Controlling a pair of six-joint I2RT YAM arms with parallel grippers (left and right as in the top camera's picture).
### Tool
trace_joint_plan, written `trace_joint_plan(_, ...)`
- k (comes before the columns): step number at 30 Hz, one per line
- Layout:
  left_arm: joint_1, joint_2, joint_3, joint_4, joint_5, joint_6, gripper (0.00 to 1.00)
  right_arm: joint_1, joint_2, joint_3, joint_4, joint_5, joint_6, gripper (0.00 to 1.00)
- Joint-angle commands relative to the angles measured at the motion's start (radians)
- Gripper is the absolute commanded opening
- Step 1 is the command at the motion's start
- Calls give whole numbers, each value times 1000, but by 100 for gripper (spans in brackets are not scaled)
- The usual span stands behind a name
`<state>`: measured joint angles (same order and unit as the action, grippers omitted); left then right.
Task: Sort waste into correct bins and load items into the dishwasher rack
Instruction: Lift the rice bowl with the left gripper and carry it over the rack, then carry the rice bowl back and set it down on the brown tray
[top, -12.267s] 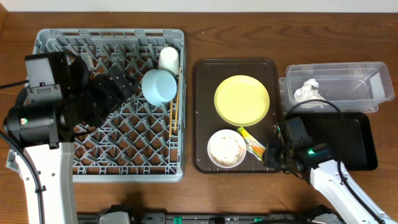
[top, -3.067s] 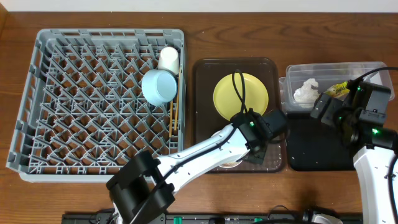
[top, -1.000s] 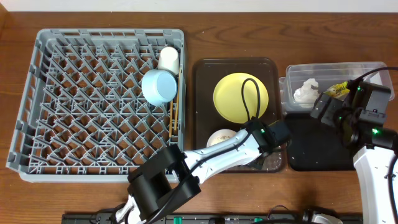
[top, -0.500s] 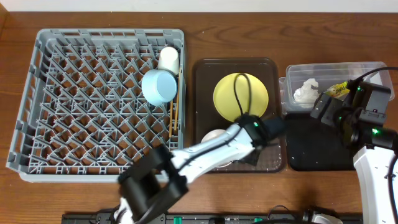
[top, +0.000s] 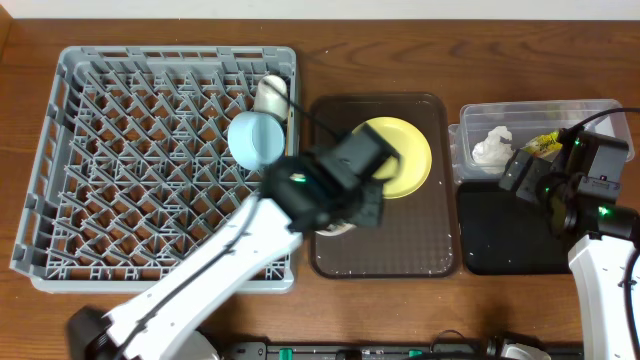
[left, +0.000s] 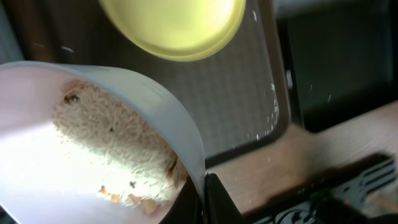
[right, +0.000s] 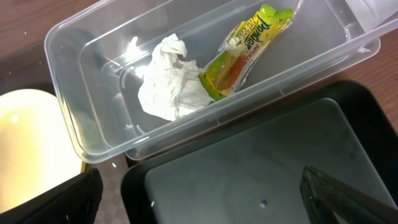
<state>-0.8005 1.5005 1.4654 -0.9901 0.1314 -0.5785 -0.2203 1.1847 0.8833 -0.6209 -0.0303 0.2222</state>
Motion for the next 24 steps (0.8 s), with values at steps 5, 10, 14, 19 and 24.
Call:
trace_joint_plan(5, 235, -83, 3, -8, 239, 88, 6, -1, -9, 5, -2, -4, -14, 99)
trace_joint_plan(10, 382, -77, 3, -7, 466, 157, 6, -1, -9, 5, -2, -4, -14, 99)
trace_joint_plan(14, 483, -76, 3, -8, 634, 203, 6, -1, -9, 5, -2, -4, -14, 99)
trace_joint_plan(19, 575, -75, -12, -7, 797, 237, 6, -1, -9, 5, -2, -4, -14, 99)
trace_joint_plan(24, 657, -64, -61, -3, 902, 273, 6, -1, -9, 5, -2, -4, -14, 99)
